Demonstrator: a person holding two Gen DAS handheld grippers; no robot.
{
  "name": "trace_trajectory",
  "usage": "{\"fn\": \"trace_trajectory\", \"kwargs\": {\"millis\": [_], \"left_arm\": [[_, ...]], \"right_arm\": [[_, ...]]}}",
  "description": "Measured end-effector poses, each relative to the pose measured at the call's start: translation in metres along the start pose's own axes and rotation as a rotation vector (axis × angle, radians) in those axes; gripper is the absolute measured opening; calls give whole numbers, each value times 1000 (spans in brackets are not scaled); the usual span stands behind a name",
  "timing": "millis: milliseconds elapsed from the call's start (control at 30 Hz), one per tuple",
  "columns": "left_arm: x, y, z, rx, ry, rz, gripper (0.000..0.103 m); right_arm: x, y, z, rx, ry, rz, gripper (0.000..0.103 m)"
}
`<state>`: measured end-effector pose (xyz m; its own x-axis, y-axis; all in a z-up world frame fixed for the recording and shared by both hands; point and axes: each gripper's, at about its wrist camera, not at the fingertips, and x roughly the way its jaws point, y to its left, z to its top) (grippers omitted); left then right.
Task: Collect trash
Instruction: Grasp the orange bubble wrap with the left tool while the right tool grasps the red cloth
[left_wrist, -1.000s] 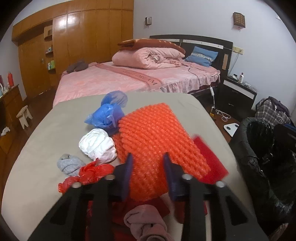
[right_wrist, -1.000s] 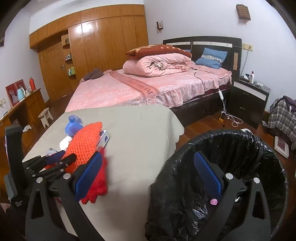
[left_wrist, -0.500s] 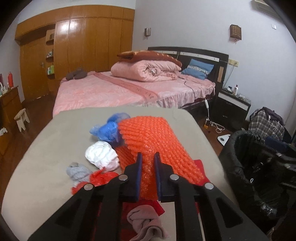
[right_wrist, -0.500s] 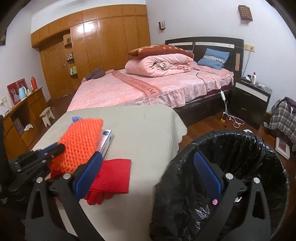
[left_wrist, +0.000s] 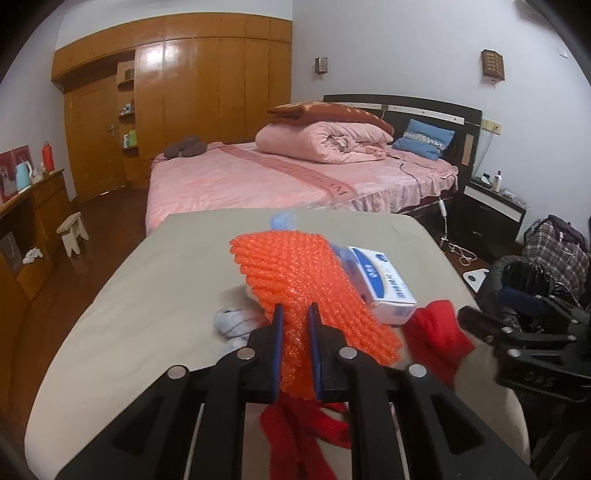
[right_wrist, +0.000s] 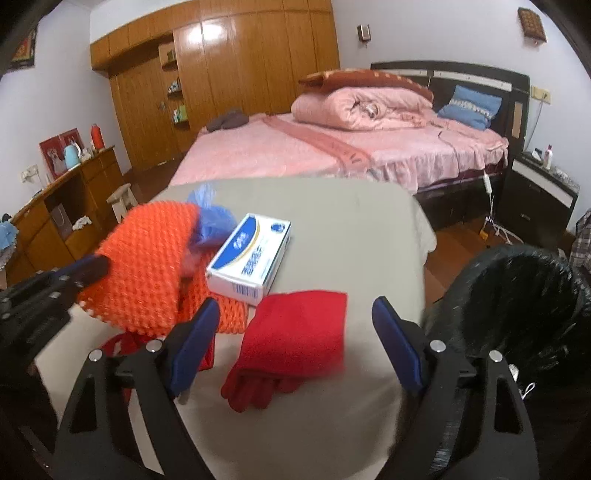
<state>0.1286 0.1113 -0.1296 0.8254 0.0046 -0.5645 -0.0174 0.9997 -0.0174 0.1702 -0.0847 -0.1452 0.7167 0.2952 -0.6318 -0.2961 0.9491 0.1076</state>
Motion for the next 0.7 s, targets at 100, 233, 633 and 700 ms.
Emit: {"fn": "trace_trajectory", "kwargs": {"millis": [100,233,633,700], "left_arm": [[1,5,-3,-7,7,7,13],[3,9,-4,-15,13,6,13],[-6,7,2,-18,-16,-5,13],[-9,6,5,-16,-29,-10,13]], "right_arm": [[19,1,-5,6,53,-5,82],[34,1,-12,8,106,-5,75],[17,3,-6,-1,91,76,10],[2,0,2,7,53,85,10]]}}
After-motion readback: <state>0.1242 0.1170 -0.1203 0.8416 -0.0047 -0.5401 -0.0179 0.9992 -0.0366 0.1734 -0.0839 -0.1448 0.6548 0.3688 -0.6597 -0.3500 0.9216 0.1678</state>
